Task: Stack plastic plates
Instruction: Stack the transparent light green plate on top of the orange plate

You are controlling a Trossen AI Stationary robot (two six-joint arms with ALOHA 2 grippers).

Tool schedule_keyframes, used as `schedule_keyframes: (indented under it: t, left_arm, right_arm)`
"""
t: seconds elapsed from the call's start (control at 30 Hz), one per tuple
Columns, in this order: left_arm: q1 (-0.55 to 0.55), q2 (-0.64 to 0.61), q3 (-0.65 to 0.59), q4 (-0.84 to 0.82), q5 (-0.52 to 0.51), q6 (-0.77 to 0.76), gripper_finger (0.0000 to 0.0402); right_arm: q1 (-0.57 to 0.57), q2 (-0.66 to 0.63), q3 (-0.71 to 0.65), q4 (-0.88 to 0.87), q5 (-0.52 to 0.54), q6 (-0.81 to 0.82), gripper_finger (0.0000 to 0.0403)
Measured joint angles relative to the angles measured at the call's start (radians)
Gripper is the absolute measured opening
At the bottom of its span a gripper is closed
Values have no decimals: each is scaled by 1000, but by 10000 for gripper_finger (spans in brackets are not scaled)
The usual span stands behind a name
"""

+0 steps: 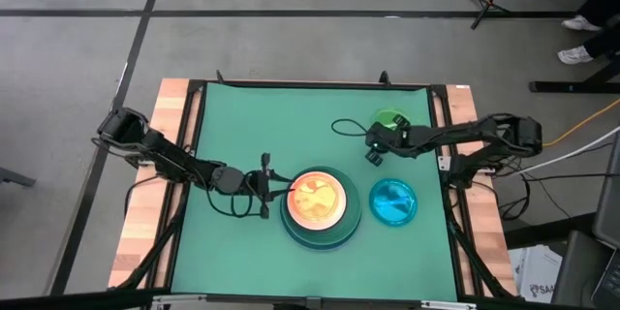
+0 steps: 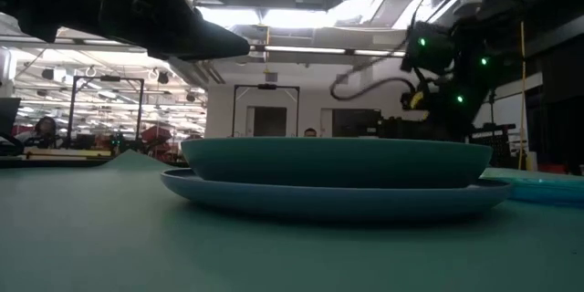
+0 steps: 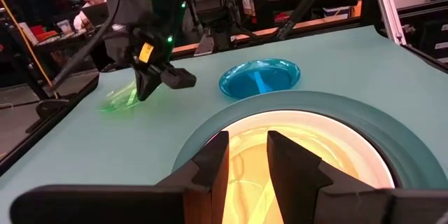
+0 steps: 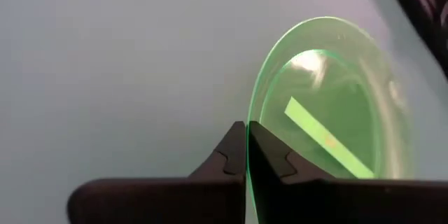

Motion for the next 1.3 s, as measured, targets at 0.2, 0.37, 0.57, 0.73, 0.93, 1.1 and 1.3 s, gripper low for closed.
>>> schedule_keyframes:
  t: [0.2,0.37,0.57,0.73,0.93,1.1,1.3]
  left_arm:
    - [0,0,0,0,0,0,92]
    - [0,0,0,0,0,0,92]
    - [0,0,0,0,0,0,92]
    - [0,0,0,0,0,0,92]
    - [0,0,0,0,0,0,92]
    - [0,0,0,0,0,0,92]
    - [0,0,0,0,0,0,92]
  right_arm:
    - [119,-1,106,-53,3,-23,1]
    - [212,-1,183,-59,16,-51,1]
    - [326,-1,242,-58,17,-120,1]
    - [416,-1,256,5,12,-218,1]
    - [489,-1,256,112,-58,-336,1]
    - [512,-1,256,172,-125,-362,1]
    - [514,-1,256,224,-230,-373,1]
